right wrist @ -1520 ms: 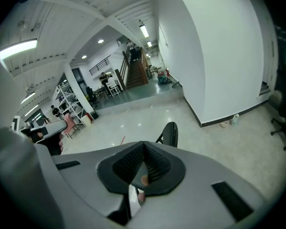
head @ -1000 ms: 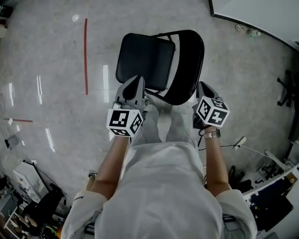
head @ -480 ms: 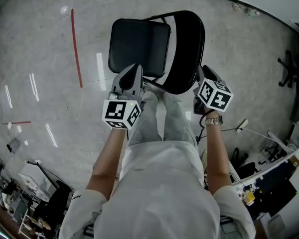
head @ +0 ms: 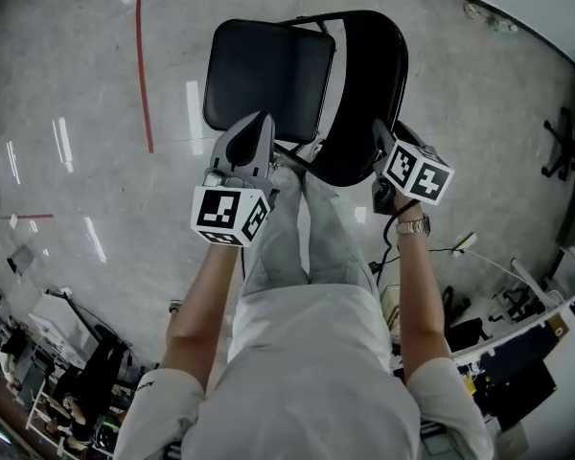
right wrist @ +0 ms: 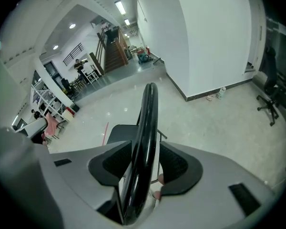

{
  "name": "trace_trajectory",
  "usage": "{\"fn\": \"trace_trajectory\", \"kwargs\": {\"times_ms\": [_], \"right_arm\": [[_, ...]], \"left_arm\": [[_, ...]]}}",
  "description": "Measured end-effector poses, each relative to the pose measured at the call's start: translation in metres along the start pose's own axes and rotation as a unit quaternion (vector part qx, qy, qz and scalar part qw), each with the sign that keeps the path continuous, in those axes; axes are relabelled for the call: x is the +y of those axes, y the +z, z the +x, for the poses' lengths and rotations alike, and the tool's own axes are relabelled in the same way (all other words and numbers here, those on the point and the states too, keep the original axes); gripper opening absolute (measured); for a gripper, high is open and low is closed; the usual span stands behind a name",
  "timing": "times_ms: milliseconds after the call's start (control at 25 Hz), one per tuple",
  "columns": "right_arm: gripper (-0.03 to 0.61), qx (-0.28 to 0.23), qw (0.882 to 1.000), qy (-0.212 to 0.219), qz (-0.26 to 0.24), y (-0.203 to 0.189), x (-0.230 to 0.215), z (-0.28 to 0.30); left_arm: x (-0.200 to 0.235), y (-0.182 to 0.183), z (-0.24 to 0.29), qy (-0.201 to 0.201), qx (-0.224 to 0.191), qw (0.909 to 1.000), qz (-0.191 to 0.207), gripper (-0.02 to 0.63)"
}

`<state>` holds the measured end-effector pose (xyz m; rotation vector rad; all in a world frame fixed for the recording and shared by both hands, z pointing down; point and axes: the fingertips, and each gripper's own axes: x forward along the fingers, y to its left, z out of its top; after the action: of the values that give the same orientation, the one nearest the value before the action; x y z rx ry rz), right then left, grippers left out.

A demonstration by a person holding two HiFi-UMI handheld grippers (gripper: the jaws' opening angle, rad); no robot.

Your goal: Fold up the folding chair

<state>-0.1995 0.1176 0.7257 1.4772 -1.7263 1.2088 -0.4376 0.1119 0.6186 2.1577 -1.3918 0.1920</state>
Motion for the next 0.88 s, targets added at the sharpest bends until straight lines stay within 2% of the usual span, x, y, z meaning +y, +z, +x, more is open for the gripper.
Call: {"fn": "trace_trajectory", "kwargs": {"times_ms": [200, 400, 520, 680, 880], "right_arm": [[0.161, 0.006, 1.000, 0.020, -0.004, -0.003, 0.000, 0.013], [0.152, 0.009, 1.000, 0.024, 0.006, -0.005, 0.007, 0.012], [0.147, 0.011, 1.000, 0.027, 0.011, -0.003, 0.008, 0.009], [0.146, 0.013, 0.999, 0.021, 0.021, -0.006, 0.001, 0.010], [0.146, 0.014, 1.000, 0.008, 0.021, -0.006, 0.001, 0.014]], "left_arm": [[0.002, -0.015, 0.006, 0.017, -0.002, 0.9998, -0.006, 0.012], [0.012, -0.030, -0.001, 0.050, -0.019, 0.9979, -0.036, 0.012], [0.015, -0.040, 0.002, 0.061, -0.014, 0.9977, -0.025, 0.012], [0.023, -0.061, 0.009, 0.046, 0.006, 0.9988, -0.018, 0.012], [0.066, -0.083, 0.024, 0.013, 0.029, 0.9992, -0.024, 0.014]]}}
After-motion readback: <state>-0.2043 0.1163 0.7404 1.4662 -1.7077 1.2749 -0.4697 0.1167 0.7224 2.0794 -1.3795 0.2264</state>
